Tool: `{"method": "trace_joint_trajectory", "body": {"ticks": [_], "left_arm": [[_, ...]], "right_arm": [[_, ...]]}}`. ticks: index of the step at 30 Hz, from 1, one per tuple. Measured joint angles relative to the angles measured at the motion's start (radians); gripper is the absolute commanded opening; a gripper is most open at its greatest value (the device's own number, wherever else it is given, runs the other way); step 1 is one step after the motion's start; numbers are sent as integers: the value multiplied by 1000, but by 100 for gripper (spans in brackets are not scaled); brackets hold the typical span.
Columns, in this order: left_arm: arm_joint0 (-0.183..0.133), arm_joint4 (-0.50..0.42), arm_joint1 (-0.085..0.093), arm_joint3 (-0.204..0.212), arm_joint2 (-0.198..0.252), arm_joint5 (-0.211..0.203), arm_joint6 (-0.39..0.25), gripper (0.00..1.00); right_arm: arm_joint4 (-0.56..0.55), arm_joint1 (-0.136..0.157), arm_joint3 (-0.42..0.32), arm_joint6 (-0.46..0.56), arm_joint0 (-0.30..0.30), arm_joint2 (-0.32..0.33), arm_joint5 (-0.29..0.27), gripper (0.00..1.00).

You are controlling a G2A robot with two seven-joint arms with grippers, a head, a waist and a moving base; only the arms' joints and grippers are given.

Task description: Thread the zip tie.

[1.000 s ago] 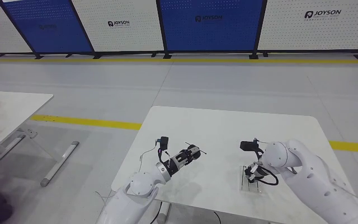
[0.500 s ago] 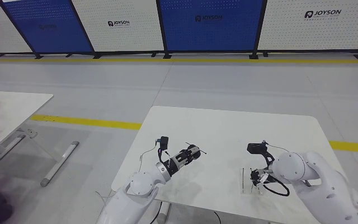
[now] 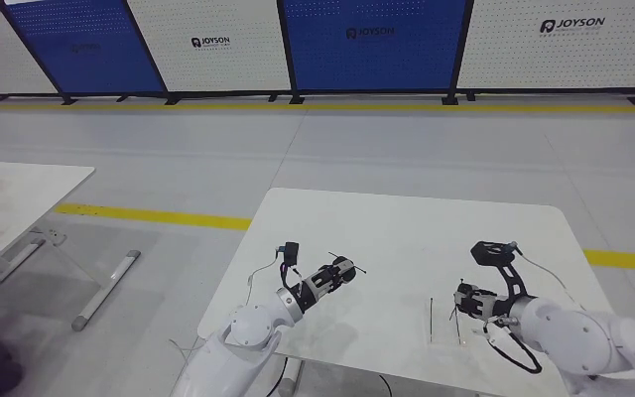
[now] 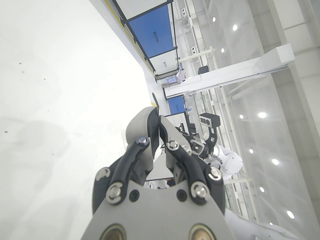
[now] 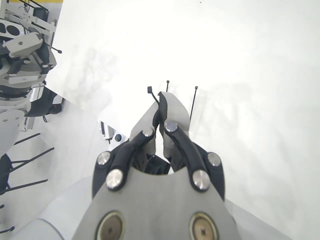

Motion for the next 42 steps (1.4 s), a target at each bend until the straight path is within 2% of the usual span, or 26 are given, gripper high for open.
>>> {"method": "trace_joint_trajectory", "body": {"ticks": [10, 13, 16, 21, 26, 42], "left_arm": [[0, 0, 0, 0, 0, 0, 0, 0], [0, 0, 0, 0, 0, 0, 0, 0], [0, 0, 0, 0, 0, 0, 0, 0], [0, 0, 0, 0, 0, 0, 0, 0], [0, 0, 0, 0, 0, 0, 0, 0], [0, 0, 0, 0, 0, 0, 0, 0]], "right_arm": [[1, -1, 5, -3, -1, -3, -2, 0], [7, -9, 35, -77, -12, -25, -2, 0], [45, -20, 34, -180, -18, -29, 0, 0], [90, -39, -40, -390, -84, -2, 0, 0], [95, -53, -109, -505, -134, -14, 0, 0], [103, -55, -98, -512, -130, -24, -2, 0]]}}
